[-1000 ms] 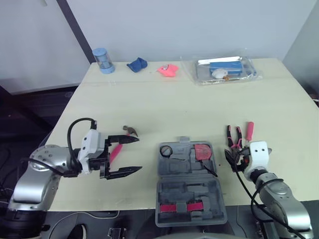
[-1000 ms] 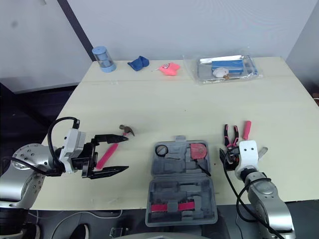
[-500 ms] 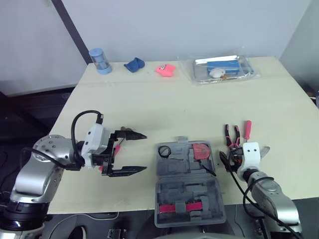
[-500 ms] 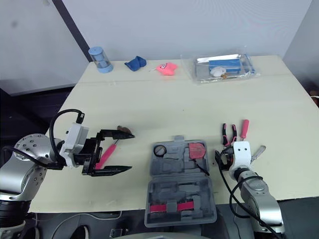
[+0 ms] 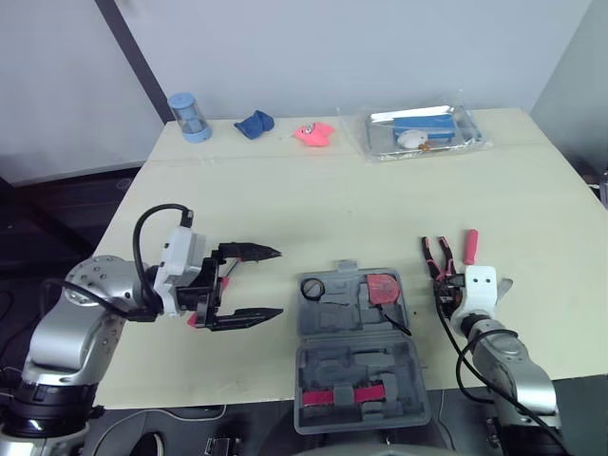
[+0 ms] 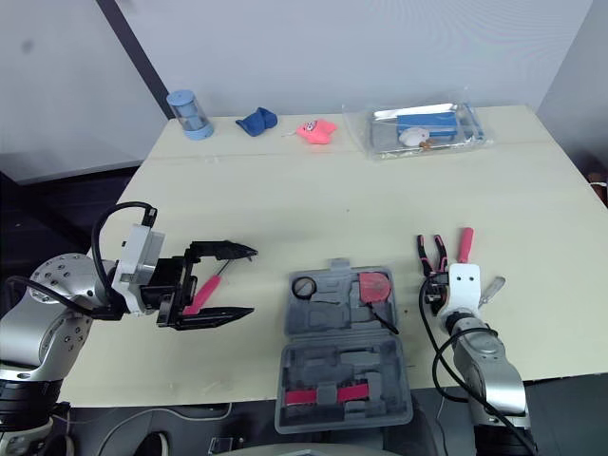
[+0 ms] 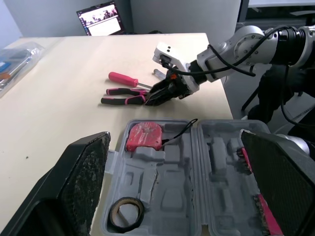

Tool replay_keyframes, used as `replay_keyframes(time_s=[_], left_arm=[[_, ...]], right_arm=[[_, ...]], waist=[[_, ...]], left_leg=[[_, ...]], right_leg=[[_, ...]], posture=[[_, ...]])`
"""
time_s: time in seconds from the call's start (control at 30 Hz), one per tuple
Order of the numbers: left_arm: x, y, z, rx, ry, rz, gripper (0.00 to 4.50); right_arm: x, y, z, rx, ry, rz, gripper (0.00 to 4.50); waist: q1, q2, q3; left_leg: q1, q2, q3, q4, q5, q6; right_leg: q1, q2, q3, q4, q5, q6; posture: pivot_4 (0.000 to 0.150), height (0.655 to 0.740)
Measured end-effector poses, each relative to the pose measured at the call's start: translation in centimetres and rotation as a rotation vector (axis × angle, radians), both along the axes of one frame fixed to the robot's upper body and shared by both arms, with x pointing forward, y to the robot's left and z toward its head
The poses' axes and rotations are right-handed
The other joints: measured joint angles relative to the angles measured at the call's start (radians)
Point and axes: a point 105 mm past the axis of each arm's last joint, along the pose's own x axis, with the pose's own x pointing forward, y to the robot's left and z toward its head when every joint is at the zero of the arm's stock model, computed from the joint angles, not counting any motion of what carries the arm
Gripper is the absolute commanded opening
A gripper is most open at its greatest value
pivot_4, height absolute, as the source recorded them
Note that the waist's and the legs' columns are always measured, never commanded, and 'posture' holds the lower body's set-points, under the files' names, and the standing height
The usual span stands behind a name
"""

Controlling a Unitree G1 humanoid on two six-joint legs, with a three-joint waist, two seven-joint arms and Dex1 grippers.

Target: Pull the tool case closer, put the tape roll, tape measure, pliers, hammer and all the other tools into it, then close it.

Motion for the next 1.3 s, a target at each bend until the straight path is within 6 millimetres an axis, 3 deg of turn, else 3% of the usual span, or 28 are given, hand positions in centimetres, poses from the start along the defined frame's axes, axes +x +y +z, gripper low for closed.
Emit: replay_keyframes(time_s=[0.43, 0.57, 0.7, 0.8, 1.03, 1.17, 1.3], left_arm=[[0.1, 0.1, -0.1, -0.008, 0.001, 0.019, 4.5], [0.2, 0.8, -0.2, -0.005, 0.012, 0.04, 4.5], [0.2, 1.8, -0.5, 0.006, 0.028, 0.061, 4.5], [0.1, 2.5, -0.8, 0.023, 0.044, 0.055, 4.5], [0.4, 5.1, -1.4, 0.112, 0.061, 0.057, 4.5], [0.6, 6.1, -1.2, 0.152, 0.049, 0.058, 4.5], [0.7, 6.4, -1.3, 0.157, 0.048, 0.065, 4.5]], right_arm=[[-0.2, 0.3, 0.4, -0.045, -0.001, 0.046, 0.95], [-0.6, 0.5, 2.4, -0.086, -0.045, 0.158, 0.95], [-1.2, 0.7, 4.9, -0.156, -0.078, 0.339, 0.95], [-2.1, 2.2, 6.2, -0.192, -0.061, 0.566, 0.95], [-3.6, 6.6, 7.8, -0.266, 0.017, 1.051, 0.95], [-3.7, 8.8, 8.3, -0.354, 0.049, 1.241, 0.95], [-4.0, 9.4, 7.6, -0.411, 0.117, 1.328, 0.95]], waist=[[0.0, 0.001, 0.0], [0.001, 0.003, 0.002], [0.001, 0.003, 0.003], [0.0, 0.002, 0.003], [-0.001, -0.004, 0.012], [0.001, -0.006, 0.015], [0.005, -0.007, 0.015]], left_leg=[[-0.001, 0.0, 0.0, 0.0, 0.0, 0.0], [-0.001, 0.0, 0.001, 0.0, 0.0, 0.0], [-0.001, 0.0, 0.001, 0.0, 0.0, 0.0], [-0.001, 0.0, 0.001, 0.0, 0.0, 0.0], [-0.002, 0.001, 0.0, 0.001, 0.0, 0.0], [-0.004, 0.001, -0.001, 0.001, 0.0, 0.0], [-0.011, 0.0, -0.006, 0.002, 0.0, 0.0]], right_leg=[[-0.001, 0.0, 0.0, 0.0, 0.0, 0.0], [-0.002, 0.0, 0.001, 0.0, 0.0, 0.0], [-0.002, 0.0, 0.0, 0.0, 0.0, 0.0], [-0.001, 0.0, 0.0, -0.001, 0.0, 0.0], [-0.001, -0.002, -0.001, -0.001, 0.0, 0.0], [-0.002, -0.002, -0.003, -0.003, 0.0, 0.0], [-0.003, -0.003, -0.008, -0.009, 0.0, 0.0]], posture=[[0.15, 0.74], [0.15, 0.74], [0.15, 0.74], [0.15, 0.74], [0.15, 0.74], [0.15, 0.74], [0.15, 0.74]])
